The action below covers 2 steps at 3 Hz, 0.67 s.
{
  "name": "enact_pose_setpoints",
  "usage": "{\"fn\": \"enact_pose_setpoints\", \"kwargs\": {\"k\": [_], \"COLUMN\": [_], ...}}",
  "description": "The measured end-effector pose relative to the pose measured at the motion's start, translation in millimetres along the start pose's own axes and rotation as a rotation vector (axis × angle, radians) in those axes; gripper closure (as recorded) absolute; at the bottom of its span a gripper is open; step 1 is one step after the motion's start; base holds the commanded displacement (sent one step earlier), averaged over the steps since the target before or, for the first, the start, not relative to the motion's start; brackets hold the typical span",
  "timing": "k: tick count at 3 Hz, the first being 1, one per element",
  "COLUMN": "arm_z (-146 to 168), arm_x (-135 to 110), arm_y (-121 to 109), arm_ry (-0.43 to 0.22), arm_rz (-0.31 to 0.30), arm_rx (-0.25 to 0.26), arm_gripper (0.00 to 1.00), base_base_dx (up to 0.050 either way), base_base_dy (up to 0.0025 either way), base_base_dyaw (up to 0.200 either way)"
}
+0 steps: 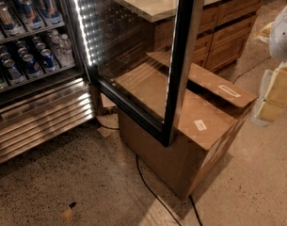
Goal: Close right fridge door
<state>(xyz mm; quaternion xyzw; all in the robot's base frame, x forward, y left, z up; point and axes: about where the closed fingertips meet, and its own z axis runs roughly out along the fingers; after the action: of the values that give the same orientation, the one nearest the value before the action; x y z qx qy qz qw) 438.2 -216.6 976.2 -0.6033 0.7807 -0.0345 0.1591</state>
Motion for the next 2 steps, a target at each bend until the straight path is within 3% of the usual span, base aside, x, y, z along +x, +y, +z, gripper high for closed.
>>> {"fn": "enact_pose_setpoints", "kwargs": {"k": [2], "arm_z": [0.0], "arm_x": [0.0], "arm_y": [0.0], "arm_ry": [0.0], "arm_rz": [0.0], "arm_rx": [0.0], "arm_gripper": [0.0], "base_base_dx": [0.049], "base_base_dy": [0.0], "base_base_dyaw": [0.0]}}
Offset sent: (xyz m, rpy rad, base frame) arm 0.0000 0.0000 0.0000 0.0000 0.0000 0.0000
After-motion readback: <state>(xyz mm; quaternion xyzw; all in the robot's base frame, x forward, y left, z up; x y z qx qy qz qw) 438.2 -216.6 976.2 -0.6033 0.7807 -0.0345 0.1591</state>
